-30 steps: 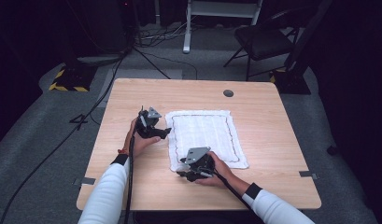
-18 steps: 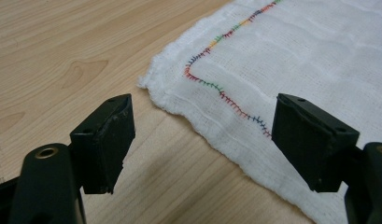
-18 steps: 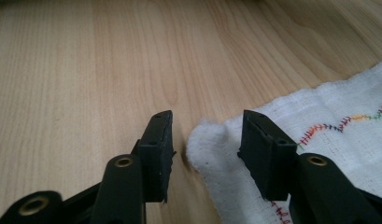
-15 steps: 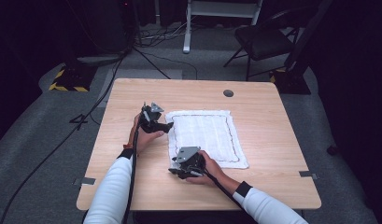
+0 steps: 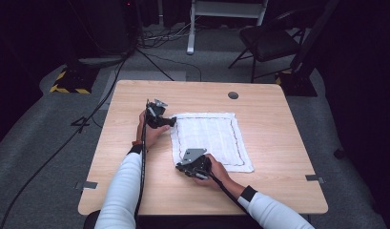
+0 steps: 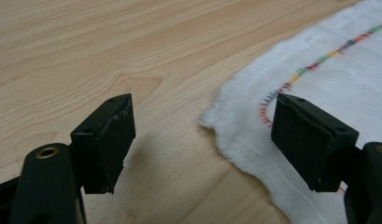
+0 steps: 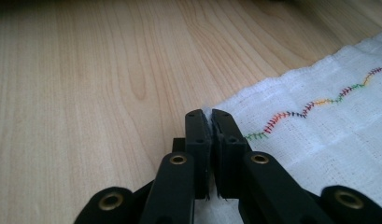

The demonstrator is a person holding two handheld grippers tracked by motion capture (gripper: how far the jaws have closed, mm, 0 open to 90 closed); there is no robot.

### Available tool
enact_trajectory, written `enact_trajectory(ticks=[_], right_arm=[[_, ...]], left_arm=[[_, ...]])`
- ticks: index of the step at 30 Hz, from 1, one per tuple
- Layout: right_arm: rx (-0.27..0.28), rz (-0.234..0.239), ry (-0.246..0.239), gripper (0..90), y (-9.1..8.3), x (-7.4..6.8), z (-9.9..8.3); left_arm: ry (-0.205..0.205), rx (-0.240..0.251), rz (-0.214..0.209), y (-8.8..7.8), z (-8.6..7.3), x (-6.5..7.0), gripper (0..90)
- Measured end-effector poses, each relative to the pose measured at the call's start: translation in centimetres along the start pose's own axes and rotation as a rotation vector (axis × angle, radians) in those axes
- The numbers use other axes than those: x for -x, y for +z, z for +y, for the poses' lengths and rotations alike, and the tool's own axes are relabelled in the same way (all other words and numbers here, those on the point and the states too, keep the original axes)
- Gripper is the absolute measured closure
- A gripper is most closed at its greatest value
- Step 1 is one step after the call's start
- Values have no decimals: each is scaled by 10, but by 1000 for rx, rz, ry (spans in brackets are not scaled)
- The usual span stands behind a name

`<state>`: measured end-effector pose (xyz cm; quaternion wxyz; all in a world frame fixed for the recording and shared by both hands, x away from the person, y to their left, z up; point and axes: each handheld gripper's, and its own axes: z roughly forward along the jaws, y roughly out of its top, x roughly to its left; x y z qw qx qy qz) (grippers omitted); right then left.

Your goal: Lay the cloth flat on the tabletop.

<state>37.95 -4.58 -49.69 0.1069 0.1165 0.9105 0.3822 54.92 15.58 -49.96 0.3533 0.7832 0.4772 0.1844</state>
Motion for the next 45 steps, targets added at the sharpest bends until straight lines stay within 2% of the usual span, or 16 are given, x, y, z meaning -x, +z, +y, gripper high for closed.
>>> enact_trajectory(ticks=[2,5,10,12,13,15,17,19,21,24,33,37,45], right_arm=[[-4,6,0,863,-1,0,-1],[-4,12,-9,864,-2,-1,-1],[-8,15,-13,864,-3,-2,-1],[-8,12,-12,864,-3,-3,-1],[-9,12,-13,864,-3,-3,-1],[-8,13,-15,865,-4,-4,-2],[-9,15,-16,865,-4,-3,-2],[-7,17,-13,865,-4,-4,-3],[-4,23,-12,866,-5,-3,-4],[-2,31,-3,866,-6,-2,-5],[3,42,-23,868,-4,-4,0],[11,46,-33,868,-3,-5,3],[25,57,-45,869,-2,-8,8]], left_arm=[[-5,-17,3,4,1,-1,221],[19,-39,-11,6,3,0,233],[16,-39,-3,6,3,2,234],[34,-35,-17,5,2,3,260],[47,-32,-44,3,1,4,321],[70,-36,-83,1,2,7,518],[76,-38,-107,0,2,9,661],[62,-36,-135,-1,0,9,775],[63,-31,-138,-2,-2,10,829],[56,-25,-157,-5,-4,9,852],[52,-1,-151,-15,-8,2,855],[32,29,-157,-21,-11,-2,858],[35,32,-143,-26,-16,-3,859]])
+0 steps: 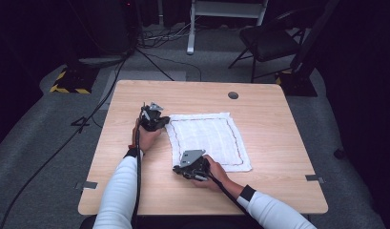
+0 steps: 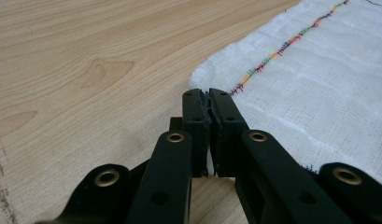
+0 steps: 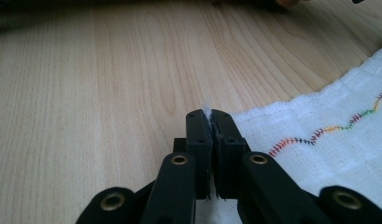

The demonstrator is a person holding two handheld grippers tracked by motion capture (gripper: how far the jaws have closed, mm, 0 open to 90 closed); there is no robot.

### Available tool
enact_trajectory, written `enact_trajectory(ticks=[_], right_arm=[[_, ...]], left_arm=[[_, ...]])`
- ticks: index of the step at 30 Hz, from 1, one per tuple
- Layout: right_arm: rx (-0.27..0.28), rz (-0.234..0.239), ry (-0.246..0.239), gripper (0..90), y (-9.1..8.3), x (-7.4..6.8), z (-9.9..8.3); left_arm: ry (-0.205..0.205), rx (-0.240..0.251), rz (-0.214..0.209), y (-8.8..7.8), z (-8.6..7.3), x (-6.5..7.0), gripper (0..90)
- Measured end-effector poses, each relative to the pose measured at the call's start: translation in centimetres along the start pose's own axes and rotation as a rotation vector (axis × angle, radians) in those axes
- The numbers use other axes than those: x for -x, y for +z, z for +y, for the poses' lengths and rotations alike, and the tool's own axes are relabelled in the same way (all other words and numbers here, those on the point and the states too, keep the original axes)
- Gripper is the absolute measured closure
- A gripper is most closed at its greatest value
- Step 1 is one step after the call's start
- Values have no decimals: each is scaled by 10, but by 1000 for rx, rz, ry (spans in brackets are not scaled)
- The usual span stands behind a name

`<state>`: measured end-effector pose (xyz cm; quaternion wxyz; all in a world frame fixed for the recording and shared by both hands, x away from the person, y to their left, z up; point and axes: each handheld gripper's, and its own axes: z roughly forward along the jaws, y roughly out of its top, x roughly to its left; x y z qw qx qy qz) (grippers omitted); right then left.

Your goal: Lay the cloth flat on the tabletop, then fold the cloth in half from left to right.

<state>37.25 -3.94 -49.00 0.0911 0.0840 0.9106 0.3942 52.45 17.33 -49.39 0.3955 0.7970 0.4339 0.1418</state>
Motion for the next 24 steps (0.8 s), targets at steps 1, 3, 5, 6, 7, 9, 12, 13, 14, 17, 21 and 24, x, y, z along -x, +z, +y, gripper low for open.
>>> enact_trajectory(ticks=[1,3,5,6,7,9,12,13,14,17,21,24], right_arm=[[1,1,-2,869,0,0,0],[5,3,-4,869,-1,-1,2],[9,3,-10,870,-2,-1,4],[12,3,-11,870,-3,-1,5],[17,4,-13,869,-3,-1,6],[19,6,-14,870,-4,-1,7],[24,5,-21,870,-5,-1,9],[24,6,-20,870,-5,-1,10],[23,6,-22,870,-5,-1,10],[26,4,-25,870,-6,-3,11],[29,-3,-41,870,-8,-5,12],[33,-14,-49,870,-9,-6,13]], left_arm=[[-4,-2,2,-1,0,0,859],[0,-2,10,-3,-1,0,859],[-3,-1,14,-5,-2,0,859],[0,-1,16,-6,-2,-1,859],[2,1,21,-8,-2,-2,859],[-10,14,20,-12,-3,-5,859],[-12,22,20,-16,-3,-7,859],[-16,21,23,-18,-3,-8,859],[-13,20,28,-19,-4,-8,859],[-11,21,34,-23,-4,-9,859],[-10,26,32,-24,-2,-10,859],[-9,27,34,-25,-1,-9,859]])
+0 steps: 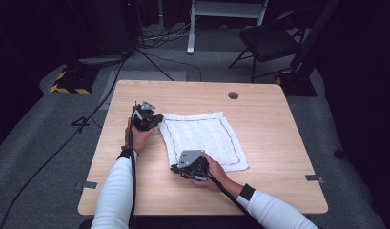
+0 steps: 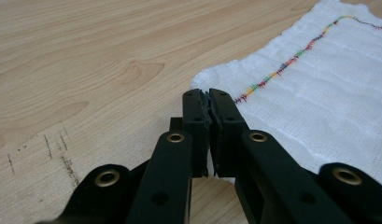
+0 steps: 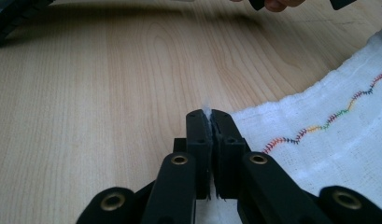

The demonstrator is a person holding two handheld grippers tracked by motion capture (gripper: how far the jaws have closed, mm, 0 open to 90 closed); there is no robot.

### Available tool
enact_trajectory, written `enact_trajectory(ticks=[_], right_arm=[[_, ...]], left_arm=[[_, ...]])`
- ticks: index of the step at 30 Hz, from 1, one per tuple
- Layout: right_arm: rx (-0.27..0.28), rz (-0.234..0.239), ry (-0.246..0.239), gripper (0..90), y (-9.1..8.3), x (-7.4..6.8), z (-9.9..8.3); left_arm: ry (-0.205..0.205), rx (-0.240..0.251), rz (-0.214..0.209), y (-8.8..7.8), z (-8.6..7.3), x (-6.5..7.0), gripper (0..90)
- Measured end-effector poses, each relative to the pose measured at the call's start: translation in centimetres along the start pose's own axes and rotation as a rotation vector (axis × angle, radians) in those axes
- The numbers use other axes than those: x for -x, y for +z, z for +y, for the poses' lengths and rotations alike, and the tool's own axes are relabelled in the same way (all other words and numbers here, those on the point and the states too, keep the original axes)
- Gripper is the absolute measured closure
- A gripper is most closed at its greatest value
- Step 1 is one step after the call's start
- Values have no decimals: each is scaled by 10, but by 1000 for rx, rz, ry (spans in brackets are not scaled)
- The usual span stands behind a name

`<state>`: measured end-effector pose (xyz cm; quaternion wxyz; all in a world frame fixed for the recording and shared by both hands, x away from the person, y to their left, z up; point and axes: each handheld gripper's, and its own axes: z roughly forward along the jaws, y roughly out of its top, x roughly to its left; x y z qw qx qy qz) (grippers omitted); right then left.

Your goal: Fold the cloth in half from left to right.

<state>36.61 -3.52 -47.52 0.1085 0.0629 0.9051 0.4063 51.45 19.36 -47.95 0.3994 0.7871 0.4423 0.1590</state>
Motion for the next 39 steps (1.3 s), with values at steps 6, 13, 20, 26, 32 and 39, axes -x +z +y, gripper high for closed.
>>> enact_trajectory(ticks=[6,13,20,26,32,39], right_arm=[[20,-16,9,870,-9,1,1],[61,-42,41,870,-28,7,2],[85,-73,75,870,-44,13,-1],[93,-100,85,870,-58,13,-5],[96,-128,105,870,-71,20,-12],[87,-166,115,870,-88,24,-22]], left_arm=[[10,19,7,-5,5,4,859],[35,24,1,1,13,11,860],[64,49,-17,7,26,25,860],[97,55,-22,15,39,39,860],[122,47,-20,25,52,51,859],[156,47,-27,38,65,69,859]])
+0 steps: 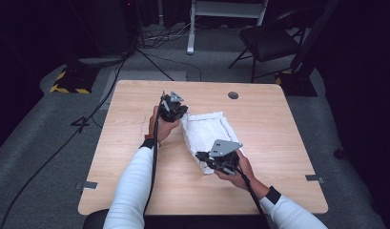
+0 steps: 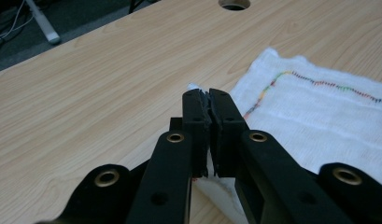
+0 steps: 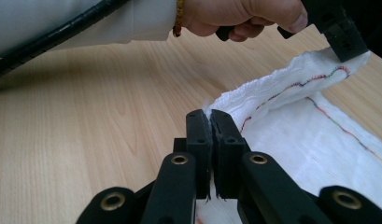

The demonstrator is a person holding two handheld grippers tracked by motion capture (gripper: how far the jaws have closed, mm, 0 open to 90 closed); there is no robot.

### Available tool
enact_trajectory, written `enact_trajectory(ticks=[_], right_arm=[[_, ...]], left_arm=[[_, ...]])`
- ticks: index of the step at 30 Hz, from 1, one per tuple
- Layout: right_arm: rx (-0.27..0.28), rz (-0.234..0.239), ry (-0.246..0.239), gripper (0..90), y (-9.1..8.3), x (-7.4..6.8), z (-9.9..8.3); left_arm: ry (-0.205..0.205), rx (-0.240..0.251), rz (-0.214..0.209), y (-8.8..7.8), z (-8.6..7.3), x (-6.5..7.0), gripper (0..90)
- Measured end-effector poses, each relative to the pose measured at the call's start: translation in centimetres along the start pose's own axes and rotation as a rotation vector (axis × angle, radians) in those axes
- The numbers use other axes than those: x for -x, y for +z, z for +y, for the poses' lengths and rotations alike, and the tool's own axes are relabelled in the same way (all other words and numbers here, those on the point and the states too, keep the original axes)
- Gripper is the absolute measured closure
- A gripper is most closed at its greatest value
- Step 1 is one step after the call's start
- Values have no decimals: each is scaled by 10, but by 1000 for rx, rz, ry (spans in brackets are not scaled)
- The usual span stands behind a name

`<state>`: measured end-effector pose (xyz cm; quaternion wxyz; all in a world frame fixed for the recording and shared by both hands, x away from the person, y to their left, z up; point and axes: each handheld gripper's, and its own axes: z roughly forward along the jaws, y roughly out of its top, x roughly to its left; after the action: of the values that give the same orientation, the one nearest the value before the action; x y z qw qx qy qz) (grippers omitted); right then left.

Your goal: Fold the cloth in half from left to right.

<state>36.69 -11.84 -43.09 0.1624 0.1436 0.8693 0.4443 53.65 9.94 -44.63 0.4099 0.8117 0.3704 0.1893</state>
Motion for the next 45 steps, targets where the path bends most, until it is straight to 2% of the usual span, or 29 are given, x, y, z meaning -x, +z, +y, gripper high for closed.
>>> enact_trajectory(ticks=[3,8,16,20,25,27,37,45], right_arm=[[-6,-22,5,870,-9,5,-4],[-7,-62,23,870,-23,14,-13],[-18,-126,51,870,-43,24,-29],[-28,-139,64,870,-49,28,-35],[-33,-156,78,870,-55,34,-41],[-41,-158,83,870,-57,36,-43],[-69,-173,90,869,-60,37,-49],[-103,-176,108,869,-64,39,-62]], left_arm=[[7,3,-8,7,6,7,859],[43,0,-12,17,18,20,859],[57,0,-47,33,32,38,859],[69,-9,-56,40,35,44,859],[57,-7,-77,46,35,49,859],[59,-4,-73,47,36,50,858],[57,-3,-83,56,39,56,858],[66,-10,-94,68,41,62,858]])
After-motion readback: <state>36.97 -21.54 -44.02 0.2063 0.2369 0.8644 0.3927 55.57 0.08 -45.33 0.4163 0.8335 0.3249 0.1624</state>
